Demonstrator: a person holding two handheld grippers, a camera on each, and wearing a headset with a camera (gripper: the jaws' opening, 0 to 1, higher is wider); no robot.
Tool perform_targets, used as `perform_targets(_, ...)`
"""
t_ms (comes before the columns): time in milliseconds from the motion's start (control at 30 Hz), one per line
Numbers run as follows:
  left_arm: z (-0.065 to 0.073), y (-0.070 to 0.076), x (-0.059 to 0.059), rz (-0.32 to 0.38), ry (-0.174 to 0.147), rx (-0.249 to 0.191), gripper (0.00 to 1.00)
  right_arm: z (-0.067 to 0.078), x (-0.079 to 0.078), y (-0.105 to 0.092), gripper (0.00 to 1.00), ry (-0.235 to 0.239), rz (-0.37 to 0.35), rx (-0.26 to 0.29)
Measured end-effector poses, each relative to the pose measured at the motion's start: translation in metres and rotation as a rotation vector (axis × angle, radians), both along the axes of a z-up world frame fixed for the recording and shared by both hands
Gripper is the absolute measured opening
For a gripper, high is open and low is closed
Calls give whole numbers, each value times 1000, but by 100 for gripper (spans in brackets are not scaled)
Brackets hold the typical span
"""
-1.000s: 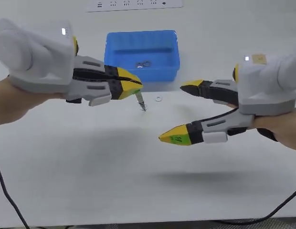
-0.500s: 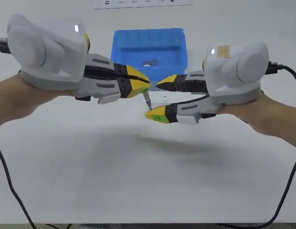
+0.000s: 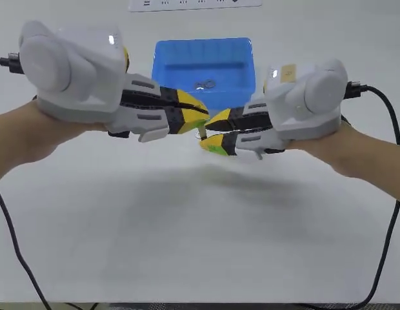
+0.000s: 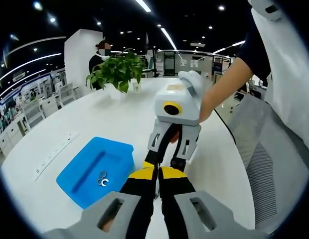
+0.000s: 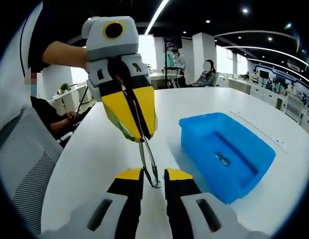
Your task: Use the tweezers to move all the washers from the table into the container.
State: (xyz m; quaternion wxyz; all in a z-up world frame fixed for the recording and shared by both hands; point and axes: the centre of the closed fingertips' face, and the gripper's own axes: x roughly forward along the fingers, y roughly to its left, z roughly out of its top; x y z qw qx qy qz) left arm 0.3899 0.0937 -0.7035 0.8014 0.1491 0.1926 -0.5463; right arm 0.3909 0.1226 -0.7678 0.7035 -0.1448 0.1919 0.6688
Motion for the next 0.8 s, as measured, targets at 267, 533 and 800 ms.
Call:
perform_targets(267, -2, 0, 1, 2, 7, -3, 6, -3, -5, 2, 12, -5, 46, -4)
perform_targets(533, -3, -2, 3, 12, 23, 1, 6, -3, -4, 2, 10, -16, 76, -16)
perform_targets(800, 0, -5, 4, 37, 20, -10, 7, 0, -6, 2, 9, -13, 70, -3)
